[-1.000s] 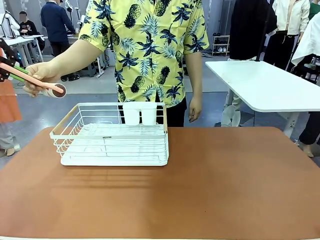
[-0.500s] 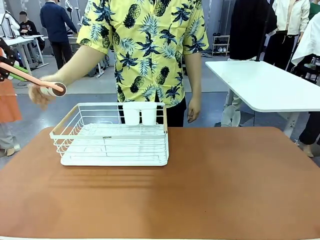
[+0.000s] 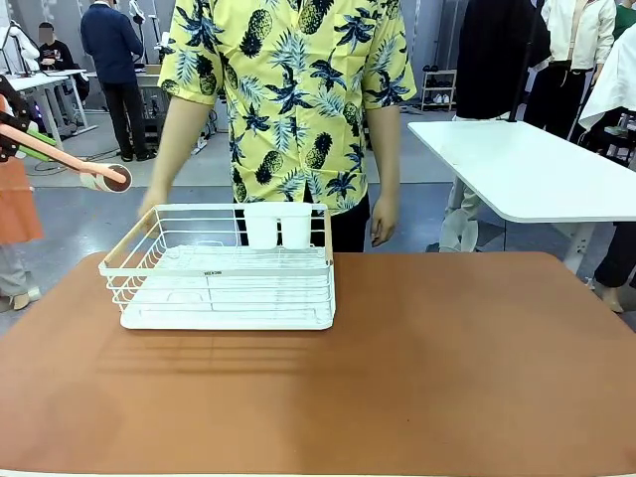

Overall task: Clean the table.
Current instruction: Clean the table with the Lint Roller when the human lifts the Dish drying rack.

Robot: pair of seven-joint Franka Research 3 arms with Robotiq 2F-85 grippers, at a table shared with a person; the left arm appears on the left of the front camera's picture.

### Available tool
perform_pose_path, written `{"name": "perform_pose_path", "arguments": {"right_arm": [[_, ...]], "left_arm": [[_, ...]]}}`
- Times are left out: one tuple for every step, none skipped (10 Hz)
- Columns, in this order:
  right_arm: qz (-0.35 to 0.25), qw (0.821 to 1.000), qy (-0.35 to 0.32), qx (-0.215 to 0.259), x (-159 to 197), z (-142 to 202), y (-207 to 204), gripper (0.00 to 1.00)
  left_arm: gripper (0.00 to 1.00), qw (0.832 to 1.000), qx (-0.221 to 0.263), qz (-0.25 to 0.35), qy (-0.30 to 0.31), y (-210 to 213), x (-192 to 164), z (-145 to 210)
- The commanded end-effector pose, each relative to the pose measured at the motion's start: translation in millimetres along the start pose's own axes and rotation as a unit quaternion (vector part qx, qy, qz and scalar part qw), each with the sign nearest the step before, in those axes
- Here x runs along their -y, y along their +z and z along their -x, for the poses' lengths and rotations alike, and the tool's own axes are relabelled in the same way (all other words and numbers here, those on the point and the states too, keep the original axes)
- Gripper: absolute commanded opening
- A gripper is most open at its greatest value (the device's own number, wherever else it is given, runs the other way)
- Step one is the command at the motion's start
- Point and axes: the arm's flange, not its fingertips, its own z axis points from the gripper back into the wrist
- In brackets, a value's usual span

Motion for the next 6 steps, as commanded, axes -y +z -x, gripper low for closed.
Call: {"name": "perform_pose_path", "arguments": {"right_arm": [[0.000,1.000,0.001,0.000,-1.6,1.0,0.7,1.00],[0.000,1.000,0.001,0.000,-1.6,1.0,0.7,1.00],[0.000,1.000,0.001,0.000,-1.6,1.0,0.7,1.00],[0.000,1.000,0.001,0.000,-1.6,1.0,0.7,1.00],[0.000,1.000,0.001,0.000,-1.6,1.0,0.7,1.00],[0.000,1.000,0.001,0.000,-1.6,1.0,0.7,1.00]], "left_arm": [[0.00,1.000,0.003,-0.004,0.002,0.0,0.4,0.4],[0.00,1.000,0.003,-0.004,0.002,0.0,0.4,0.4],[0.00,1.000,0.003,-0.004,0.002,0.0,0.4,0.4],[0.00,1.000,0.003,-0.004,0.002,0.0,0.4,0.4],[0.00,1.000,0.003,-0.004,0.002,0.0,0.4,0.4],[0.00,1.000,0.003,-0.004,0.002,0.0,0.4,0.4]]}}
